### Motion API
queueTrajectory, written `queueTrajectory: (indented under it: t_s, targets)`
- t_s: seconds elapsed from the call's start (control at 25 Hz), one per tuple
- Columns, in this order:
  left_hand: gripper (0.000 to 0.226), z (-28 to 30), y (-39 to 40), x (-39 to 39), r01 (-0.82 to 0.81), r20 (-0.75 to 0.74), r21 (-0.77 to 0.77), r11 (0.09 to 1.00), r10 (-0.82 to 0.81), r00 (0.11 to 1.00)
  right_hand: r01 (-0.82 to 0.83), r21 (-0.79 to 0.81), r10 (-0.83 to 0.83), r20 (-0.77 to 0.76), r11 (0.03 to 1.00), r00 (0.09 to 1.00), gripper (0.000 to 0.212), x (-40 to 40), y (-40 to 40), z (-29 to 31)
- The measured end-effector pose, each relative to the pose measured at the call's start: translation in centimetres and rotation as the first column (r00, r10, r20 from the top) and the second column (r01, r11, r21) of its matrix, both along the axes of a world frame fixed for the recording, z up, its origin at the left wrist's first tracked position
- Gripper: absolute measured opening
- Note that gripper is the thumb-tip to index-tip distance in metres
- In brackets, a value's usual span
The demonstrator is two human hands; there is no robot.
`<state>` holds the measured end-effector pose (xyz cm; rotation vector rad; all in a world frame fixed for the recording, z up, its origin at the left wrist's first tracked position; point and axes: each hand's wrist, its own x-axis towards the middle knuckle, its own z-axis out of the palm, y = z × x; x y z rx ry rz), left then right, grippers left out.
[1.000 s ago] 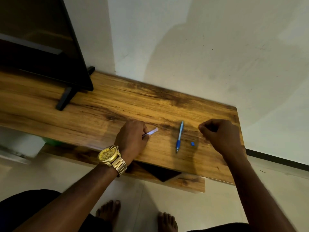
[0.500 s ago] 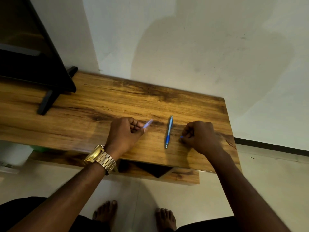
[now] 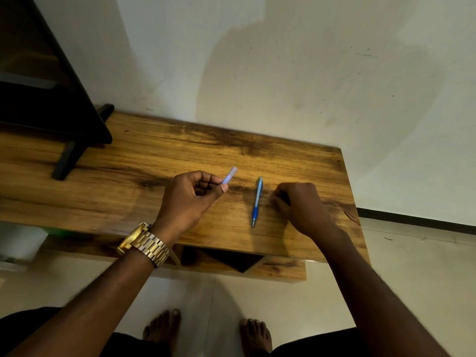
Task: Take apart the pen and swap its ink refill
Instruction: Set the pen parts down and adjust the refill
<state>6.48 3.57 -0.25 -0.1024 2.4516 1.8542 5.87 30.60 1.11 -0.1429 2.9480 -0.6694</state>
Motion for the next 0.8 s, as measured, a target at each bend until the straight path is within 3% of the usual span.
queueTrajectory:
  t_s: [0.04,0.12,0.24,0.32,0.44,0.8]
  targets:
    - [0.017,0.0,0.0,0.0,0.003,0.001,0.009,1.000,-0.004,1.000,0.064,-0.161,-0.070,-0.027,0.985,0.997,0.011,0.0,-0.2,0.4]
    - [0.017,0.1,0.1,0.0,0.013,-0.001,0.025,1.000,-0.013,1.000,0.203,-0.527,-0.230,0.014,0.825,0.973,0.012,0.1,-0.7,1.5]
    - [0.014,0.3,0.4,0.2,0.053,-0.035,0.009,0.999,-0.053,0.998,0.240,-0.739,-0.261,0.091,0.629,0.961,0.012,0.4,-1.7,2.1]
    - [0.015,0.3,0.5,0.4,0.088,-0.060,-0.024,0.996,-0.089,0.994,0.220,-0.797,-0.229,0.105,0.563,0.968,0.013,0.5,-2.3,1.9]
    - [0.016,0.2,0.7,0.5,0.131,-0.075,-0.063,0.989,-0.136,0.988,0.173,-0.823,-0.171,0.094,0.541,0.981,0.014,0.5,-2.8,1.7]
    - [0.017,0.6,0.8,0.7,0.164,-0.098,-0.148,0.975,-0.180,0.979,0.140,-0.734,-0.068,0.127,0.664,0.990,0.013,0.8,-3.1,1.2]
